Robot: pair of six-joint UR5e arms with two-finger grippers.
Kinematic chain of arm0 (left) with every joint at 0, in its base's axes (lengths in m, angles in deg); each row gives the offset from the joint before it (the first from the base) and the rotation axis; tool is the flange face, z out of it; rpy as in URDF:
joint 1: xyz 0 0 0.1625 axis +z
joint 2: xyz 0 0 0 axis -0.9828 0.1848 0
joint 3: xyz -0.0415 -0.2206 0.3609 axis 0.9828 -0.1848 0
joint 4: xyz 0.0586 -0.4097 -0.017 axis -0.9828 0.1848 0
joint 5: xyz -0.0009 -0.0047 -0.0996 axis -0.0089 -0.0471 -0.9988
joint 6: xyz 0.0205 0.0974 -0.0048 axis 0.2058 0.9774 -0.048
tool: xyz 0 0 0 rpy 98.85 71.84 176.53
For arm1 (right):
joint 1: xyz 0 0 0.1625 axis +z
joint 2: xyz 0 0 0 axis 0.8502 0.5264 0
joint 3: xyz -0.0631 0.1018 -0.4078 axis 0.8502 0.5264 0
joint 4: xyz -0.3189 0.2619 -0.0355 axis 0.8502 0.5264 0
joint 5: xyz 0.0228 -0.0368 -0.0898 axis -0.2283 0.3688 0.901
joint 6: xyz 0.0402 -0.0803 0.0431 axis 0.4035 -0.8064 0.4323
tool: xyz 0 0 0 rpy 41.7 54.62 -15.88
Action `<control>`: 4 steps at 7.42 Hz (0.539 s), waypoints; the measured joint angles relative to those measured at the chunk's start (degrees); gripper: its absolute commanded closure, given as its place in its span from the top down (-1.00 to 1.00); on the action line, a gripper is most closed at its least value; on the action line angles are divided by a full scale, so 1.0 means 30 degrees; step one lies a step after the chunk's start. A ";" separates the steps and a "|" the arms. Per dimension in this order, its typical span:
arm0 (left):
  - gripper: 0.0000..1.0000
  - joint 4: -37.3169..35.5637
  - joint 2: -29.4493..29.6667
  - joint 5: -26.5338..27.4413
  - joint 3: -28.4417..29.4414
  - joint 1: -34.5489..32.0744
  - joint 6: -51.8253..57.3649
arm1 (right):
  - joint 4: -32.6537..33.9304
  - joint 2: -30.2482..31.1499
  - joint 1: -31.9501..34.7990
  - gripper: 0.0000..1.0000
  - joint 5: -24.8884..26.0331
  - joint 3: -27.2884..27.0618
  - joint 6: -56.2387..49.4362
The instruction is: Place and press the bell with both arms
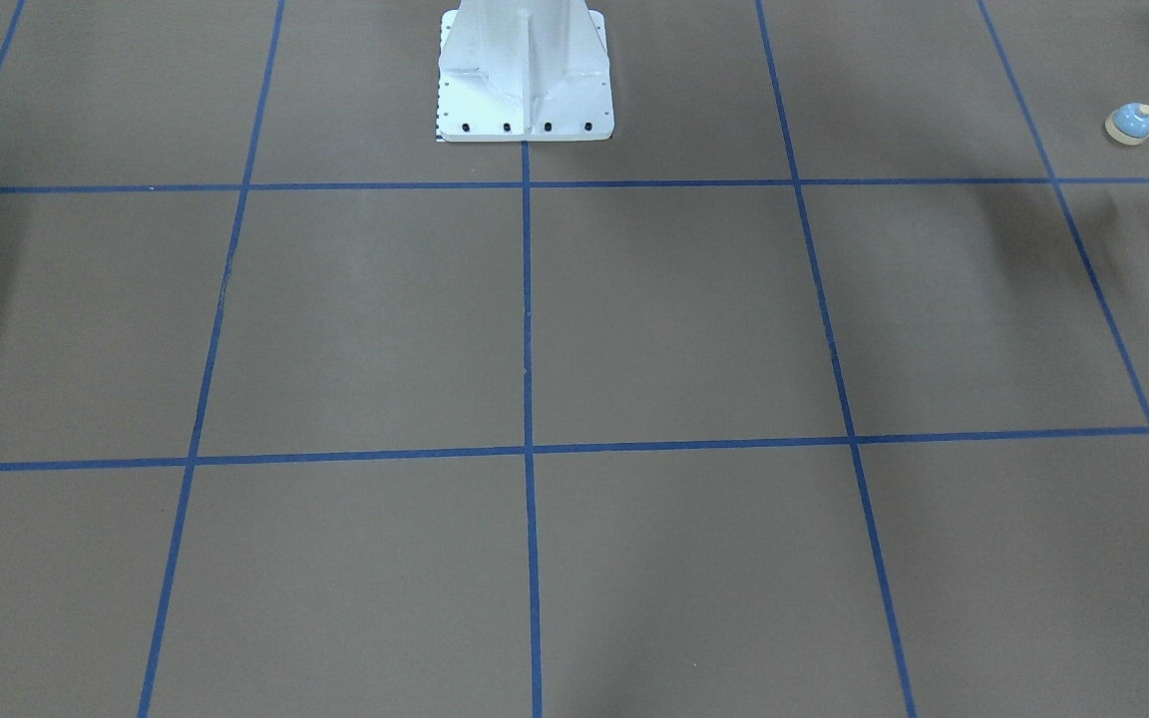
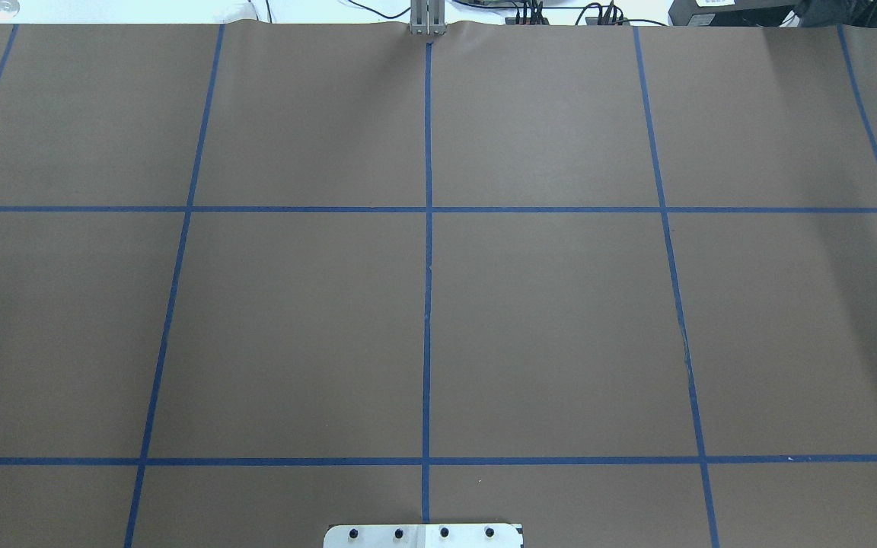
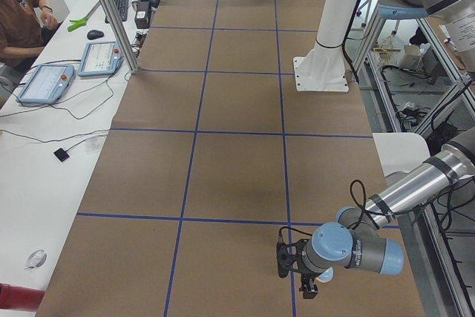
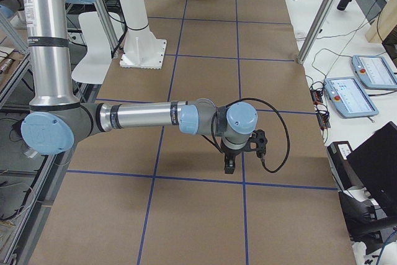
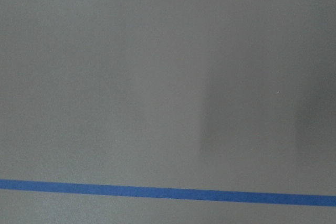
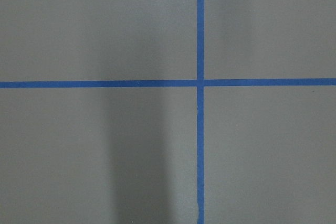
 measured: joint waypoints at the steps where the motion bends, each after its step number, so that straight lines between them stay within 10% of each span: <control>1: 1.00 0.0596 -0.0041 -0.0676 0.0488 0.0009 -0.0206 | 0.0001 -0.0004 0.0000 1.00 -0.0029 -0.0006 -0.0005; 4: 1.00 0.1209 -0.0035 -0.2160 0.0782 0.0098 -0.1354 | 0.0001 -0.0003 0.0001 1.00 -0.0048 -0.0007 -0.0027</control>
